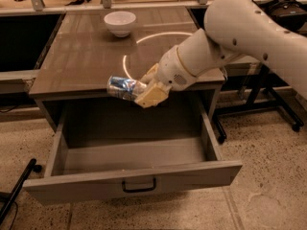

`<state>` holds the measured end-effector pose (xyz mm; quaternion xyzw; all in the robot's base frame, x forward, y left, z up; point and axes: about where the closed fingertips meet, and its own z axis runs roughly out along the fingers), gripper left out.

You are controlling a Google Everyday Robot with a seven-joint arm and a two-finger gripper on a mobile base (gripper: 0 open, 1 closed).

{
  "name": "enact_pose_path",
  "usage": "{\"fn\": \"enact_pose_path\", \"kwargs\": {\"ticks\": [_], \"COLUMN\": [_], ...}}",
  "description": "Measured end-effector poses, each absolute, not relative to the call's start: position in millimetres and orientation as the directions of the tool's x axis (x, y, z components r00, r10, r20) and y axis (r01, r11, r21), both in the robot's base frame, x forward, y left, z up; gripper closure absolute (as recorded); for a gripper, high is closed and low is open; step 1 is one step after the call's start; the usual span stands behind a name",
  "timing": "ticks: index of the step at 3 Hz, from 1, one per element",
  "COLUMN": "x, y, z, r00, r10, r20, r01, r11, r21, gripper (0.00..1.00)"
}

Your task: Place redbull can into top drawer

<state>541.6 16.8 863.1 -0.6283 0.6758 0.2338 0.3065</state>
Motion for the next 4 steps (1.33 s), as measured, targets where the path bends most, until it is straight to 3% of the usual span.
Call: {"fn": "enact_pose_path", "kwargs": {"ticks": [1,4], "x": [517.3,533.3], "y": [16.1,-10.6], "z": [835.3,735.6], "r00": [-0.044,-0.236], "r10": [-0.727,-0.775], "r20": [-0.686,-0.586], "r01": [-0.993,-0.958], "r11": [0.106,0.288], "r21": [-0.049,0.005], "gripper": [1.00,1.00]}}
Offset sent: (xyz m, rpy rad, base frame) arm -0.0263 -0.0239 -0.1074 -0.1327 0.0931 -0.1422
